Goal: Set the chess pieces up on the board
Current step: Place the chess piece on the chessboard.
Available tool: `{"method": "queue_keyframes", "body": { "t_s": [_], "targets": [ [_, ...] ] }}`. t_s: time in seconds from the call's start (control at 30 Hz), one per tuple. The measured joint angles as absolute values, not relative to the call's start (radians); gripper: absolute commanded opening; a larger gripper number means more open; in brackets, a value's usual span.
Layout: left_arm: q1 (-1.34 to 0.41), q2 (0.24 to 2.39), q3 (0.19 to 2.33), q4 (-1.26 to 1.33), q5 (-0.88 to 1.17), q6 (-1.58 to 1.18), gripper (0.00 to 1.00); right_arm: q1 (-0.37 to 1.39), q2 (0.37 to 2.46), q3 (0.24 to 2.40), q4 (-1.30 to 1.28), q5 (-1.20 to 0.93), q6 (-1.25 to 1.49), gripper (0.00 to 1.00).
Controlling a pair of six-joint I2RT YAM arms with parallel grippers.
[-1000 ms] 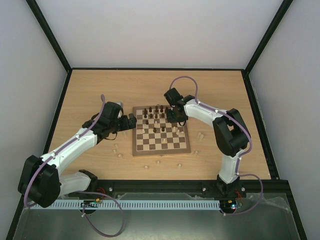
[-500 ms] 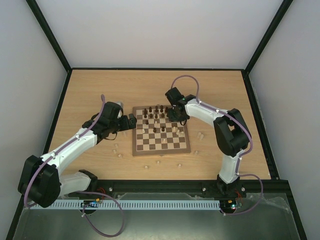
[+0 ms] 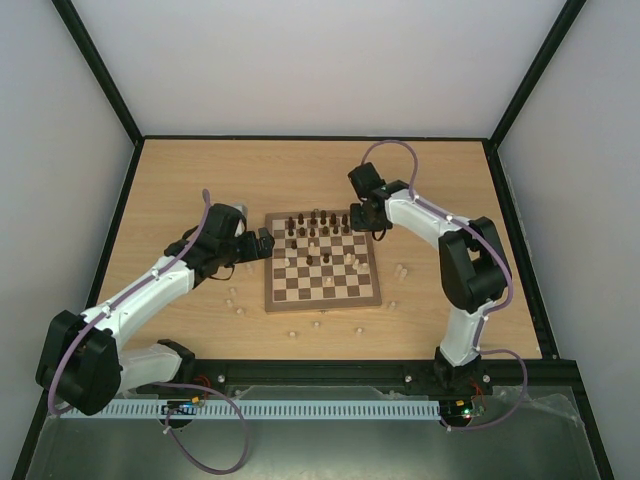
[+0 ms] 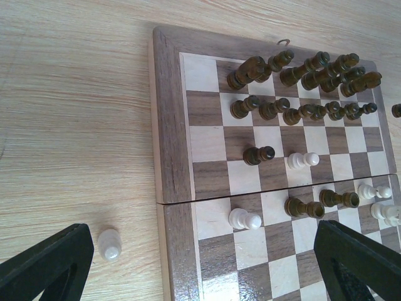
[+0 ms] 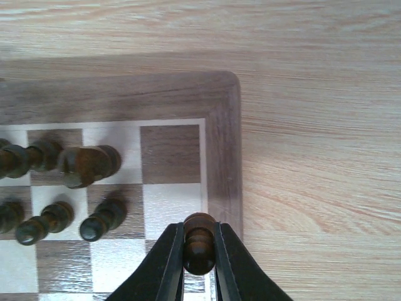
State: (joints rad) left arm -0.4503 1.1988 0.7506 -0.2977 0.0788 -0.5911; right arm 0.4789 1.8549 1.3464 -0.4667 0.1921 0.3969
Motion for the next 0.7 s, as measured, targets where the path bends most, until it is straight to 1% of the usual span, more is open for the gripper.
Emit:
{"method": "queue_keyframes", "body": {
  "t_s": [0.7],
  "targets": [
    [-0.45, 1.199, 0.751, -0.298, 0.078, -0.591, 0.99, 0.48, 1.914, 1.379, -0.465, 0.12, 0.392, 0.17]
  ]
}}
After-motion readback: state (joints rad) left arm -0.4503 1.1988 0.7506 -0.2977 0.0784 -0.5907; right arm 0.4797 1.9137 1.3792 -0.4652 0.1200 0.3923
